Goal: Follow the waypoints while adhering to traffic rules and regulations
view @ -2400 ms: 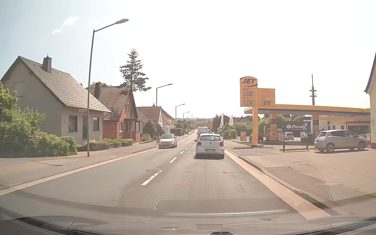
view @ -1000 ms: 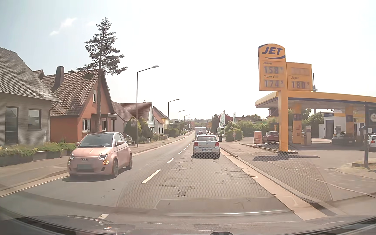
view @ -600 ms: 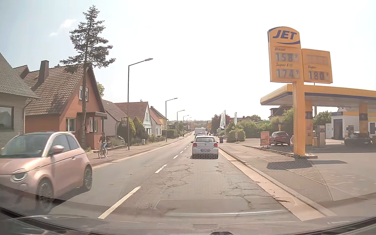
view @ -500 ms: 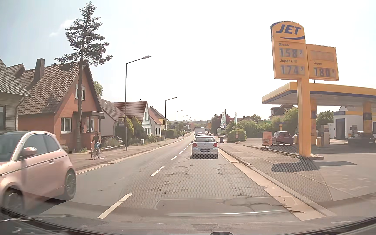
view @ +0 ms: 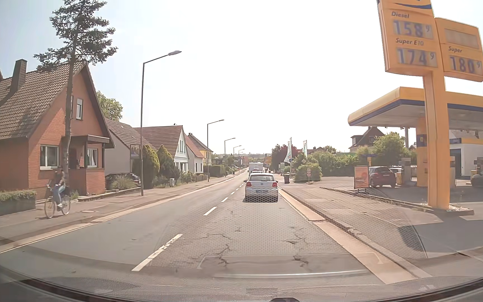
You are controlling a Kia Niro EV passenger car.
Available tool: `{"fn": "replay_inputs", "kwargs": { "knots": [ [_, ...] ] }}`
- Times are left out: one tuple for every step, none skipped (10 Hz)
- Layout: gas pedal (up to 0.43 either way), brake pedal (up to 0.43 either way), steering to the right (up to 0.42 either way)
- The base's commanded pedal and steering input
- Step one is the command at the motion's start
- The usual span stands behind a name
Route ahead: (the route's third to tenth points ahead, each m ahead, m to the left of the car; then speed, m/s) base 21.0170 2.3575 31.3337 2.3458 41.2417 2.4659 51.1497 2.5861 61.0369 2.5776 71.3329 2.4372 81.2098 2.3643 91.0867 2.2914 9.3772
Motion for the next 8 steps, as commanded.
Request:
{"fn": "replay_inputs", "kwargs": {
  "knots": [
    [0.157, 0.0, 0.0],
    [0.157, 0.0, 0.0],
    [0.157, 0.0, 0.0],
    [0.157, 0.0, 0.0],
    [0.157, 0.0, 0.0],
    [0.157, 0.0, 0.0],
    [0.157, 0.0, -0.001],
    [0.157, 0.0, -0.003]
  ]
}}
